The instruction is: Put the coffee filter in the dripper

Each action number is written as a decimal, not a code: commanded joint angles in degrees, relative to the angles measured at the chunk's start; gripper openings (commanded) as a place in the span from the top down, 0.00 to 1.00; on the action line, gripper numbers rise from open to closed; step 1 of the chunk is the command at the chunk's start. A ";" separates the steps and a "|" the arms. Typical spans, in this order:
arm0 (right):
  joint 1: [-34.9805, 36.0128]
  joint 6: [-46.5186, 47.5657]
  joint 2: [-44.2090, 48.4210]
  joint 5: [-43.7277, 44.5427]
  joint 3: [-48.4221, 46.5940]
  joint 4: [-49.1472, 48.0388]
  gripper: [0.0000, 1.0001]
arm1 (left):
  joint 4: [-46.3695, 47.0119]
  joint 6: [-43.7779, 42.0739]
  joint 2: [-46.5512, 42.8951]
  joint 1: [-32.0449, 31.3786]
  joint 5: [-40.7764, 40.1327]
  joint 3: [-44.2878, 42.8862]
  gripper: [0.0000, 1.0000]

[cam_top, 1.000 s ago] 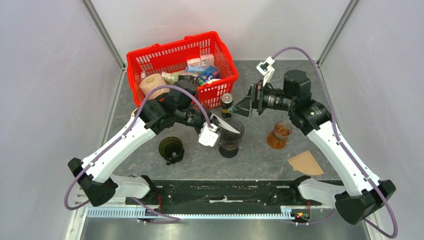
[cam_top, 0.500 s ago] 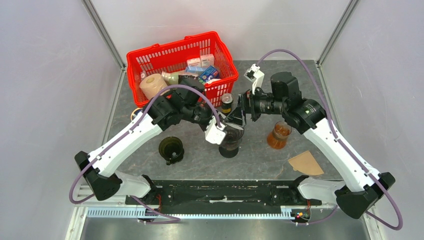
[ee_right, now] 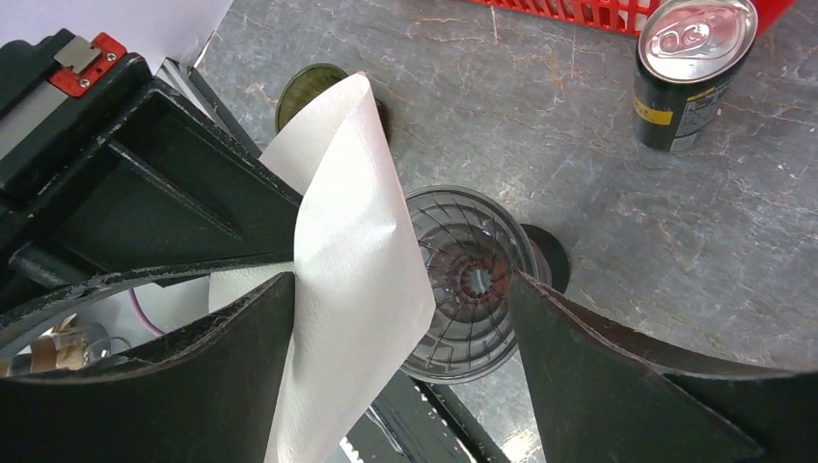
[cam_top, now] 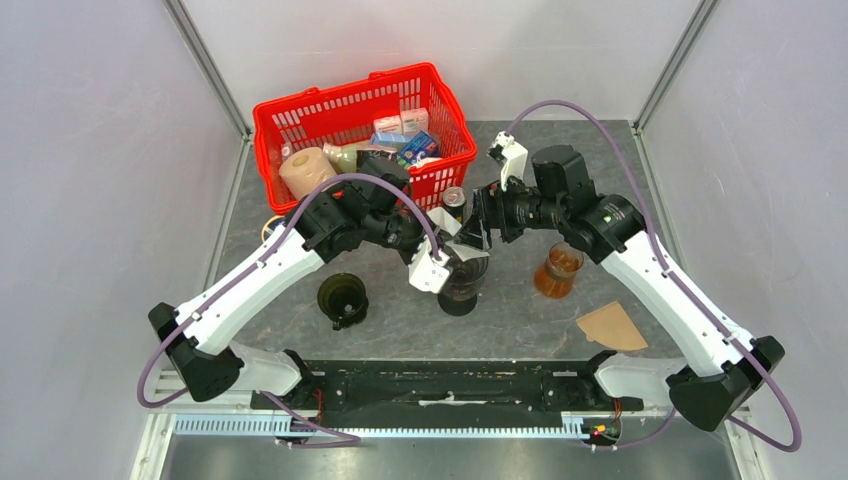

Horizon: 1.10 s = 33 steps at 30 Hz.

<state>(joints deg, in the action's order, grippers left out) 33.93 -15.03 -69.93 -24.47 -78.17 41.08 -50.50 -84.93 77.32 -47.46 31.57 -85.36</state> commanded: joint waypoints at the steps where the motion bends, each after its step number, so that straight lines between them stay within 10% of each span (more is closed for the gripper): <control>1: 0.34 1.05 0.72 -0.35 -3.33 0.18 0.14 | 0.37 -2.82 -1.09 -0.52 0.55 -1.93 0.98; 22: 4.01 1.86 -2.14 11.36 -7.17 6.47 0.25 | 0.36 -4.03 -0.55 -2.90 -3.45 -2.45 0.98; 33: 4.29 -1.38 -2.60 1.75 -8.92 6.82 0.34 | 0.40 -3.85 0.40 -3.77 -6.04 -2.70 0.98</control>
<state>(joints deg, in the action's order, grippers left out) 37.87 -14.39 -73.03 -18.22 -83.88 48.51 -50.89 -86.46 77.36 -50.54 27.03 -85.69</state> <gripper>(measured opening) 0.675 0.029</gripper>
